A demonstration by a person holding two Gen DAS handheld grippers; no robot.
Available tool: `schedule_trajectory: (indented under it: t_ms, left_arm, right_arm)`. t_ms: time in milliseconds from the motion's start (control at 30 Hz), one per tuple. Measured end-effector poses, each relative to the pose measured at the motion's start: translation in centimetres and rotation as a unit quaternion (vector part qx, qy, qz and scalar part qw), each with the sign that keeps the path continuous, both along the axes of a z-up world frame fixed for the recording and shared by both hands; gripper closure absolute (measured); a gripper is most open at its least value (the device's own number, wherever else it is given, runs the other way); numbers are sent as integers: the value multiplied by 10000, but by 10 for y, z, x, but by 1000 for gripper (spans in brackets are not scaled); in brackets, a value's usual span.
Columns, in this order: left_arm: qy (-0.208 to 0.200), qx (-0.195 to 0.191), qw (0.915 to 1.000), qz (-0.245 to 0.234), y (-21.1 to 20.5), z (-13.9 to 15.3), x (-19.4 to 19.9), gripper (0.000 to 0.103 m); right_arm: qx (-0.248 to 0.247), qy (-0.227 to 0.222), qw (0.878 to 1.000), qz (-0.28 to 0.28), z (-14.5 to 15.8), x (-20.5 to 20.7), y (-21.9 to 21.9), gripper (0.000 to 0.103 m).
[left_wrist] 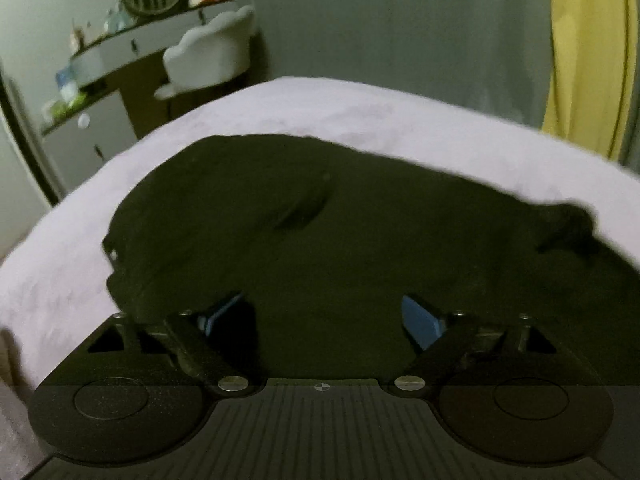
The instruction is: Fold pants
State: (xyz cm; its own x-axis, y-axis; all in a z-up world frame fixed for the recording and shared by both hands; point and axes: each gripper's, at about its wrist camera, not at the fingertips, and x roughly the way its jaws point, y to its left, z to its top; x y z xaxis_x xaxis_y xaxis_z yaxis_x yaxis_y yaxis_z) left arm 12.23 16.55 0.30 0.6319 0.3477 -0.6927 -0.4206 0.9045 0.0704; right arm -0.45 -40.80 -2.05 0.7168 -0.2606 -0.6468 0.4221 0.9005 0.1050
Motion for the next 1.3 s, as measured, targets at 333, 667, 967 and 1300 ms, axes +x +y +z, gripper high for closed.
schedule_trajectory:
  t_ms: [333, 667, 967, 1300]
  left_arm:
    - [-119, -996, 9838, -1484, -108, 0, -41, 7]
    - [79, -448, 9779, -2039, -158, -37, -57, 6]
    - [-117, -1017, 9784, -1799, -141, -37, -47, 6]
    - [-215, -1041, 9780, -1797, -144, -38, -50, 3]
  right_arm:
    - [2154, -625, 9705, -890, 19, -53, -47, 20]
    - [3189, -1236, 9115, -2283, 19, -133, -126, 50]
    - [3473, -1340, 8871, -2727, 1, -158, -164, 56]
    - [3380, -1397, 9003, -2362, -1, -116, -195, 47]
